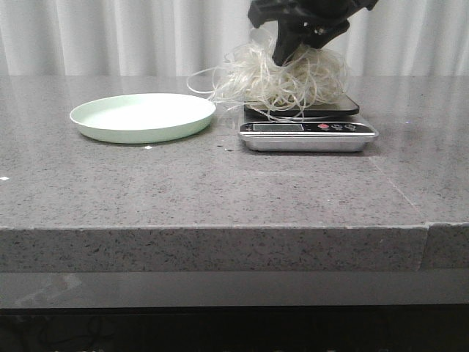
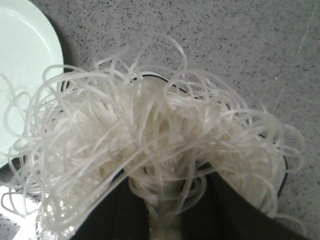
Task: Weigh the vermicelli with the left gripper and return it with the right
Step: 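Lower the right gripper onto the vermicelli on the scale and grasp, then lift the vermicelli with the right gripper and carry it over the plate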
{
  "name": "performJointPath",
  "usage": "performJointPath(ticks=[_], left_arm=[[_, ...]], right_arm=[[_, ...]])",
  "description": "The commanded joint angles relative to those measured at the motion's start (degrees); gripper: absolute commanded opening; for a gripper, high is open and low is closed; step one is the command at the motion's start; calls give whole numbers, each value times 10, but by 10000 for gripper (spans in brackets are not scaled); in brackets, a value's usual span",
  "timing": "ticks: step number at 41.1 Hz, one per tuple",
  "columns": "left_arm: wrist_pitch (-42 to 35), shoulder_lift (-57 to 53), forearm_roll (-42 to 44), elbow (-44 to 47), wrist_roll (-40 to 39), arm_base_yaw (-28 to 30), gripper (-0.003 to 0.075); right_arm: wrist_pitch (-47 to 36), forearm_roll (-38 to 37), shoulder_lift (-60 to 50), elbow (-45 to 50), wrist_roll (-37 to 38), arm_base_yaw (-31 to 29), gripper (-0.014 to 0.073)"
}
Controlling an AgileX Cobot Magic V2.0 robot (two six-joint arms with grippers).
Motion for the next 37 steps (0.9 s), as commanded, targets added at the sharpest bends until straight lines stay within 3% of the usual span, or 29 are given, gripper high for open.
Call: performJointPath(ticks=[1, 13, 24, 37], left_arm=[[-43, 4, -1, -14, -5, 0, 418], [-43, 4, -1, -14, -5, 0, 418], [-43, 4, -1, -14, -5, 0, 418], [-43, 4, -2, -14, -5, 0, 418]], right_arm=[[-21, -10, -51, -34, -7, 8, 178], [-43, -4, -74, -119, -7, 69, 178], [-173, -3, -49, -122, -7, 141, 178], [-204, -2, 33, -122, -7, 153, 178]])
